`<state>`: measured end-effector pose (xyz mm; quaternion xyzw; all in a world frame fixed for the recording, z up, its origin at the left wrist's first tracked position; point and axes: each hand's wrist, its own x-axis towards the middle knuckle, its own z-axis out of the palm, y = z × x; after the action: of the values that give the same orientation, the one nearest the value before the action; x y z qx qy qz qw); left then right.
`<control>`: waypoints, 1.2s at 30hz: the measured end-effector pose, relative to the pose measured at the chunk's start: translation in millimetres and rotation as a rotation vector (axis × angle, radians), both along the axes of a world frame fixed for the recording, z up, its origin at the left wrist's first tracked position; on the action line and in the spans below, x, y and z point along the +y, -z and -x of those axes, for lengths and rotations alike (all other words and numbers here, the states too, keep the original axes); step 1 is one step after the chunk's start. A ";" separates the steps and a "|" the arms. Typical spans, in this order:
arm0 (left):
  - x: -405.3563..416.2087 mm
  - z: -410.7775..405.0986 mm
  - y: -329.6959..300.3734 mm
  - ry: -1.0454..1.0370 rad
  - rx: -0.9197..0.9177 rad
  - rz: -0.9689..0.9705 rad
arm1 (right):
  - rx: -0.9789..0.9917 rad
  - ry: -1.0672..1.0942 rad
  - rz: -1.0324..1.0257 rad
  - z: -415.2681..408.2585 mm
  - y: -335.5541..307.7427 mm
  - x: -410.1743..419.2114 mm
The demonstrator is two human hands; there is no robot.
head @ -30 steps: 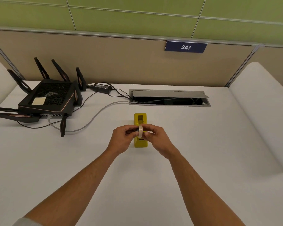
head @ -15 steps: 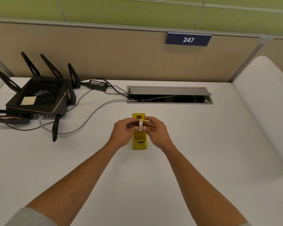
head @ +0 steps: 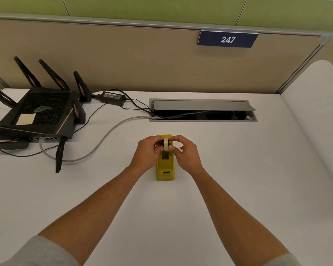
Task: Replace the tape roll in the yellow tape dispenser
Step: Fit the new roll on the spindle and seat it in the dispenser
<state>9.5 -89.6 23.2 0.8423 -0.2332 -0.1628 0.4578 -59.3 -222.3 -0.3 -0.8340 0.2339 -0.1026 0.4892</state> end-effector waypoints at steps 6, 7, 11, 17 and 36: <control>-0.9 -9.7 11.5 0.031 -0.123 -0.149 | 0.009 0.008 -0.016 -8.2 6.8 2.2; -1.1 -10.9 11.9 0.031 -0.129 -0.160 | 0.009 0.008 -0.017 -9.4 7.1 2.4; -0.6 -14.1 12.9 0.064 -0.151 -0.182 | 0.018 0.008 -0.010 -10.3 7.8 2.1; -2.2 -14.5 17.2 0.123 -0.173 -0.233 | 0.027 -0.003 0.024 -6.9 11.3 2.5; 6.1 -10.2 31.6 0.194 -0.229 -0.290 | -0.005 0.016 0.136 -2.4 21.7 5.2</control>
<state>19.7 -83.4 -8.4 0.8859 -0.3380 -0.1411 0.2845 -56.9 -217.2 -22.0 -0.8631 0.2318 -0.1240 0.4312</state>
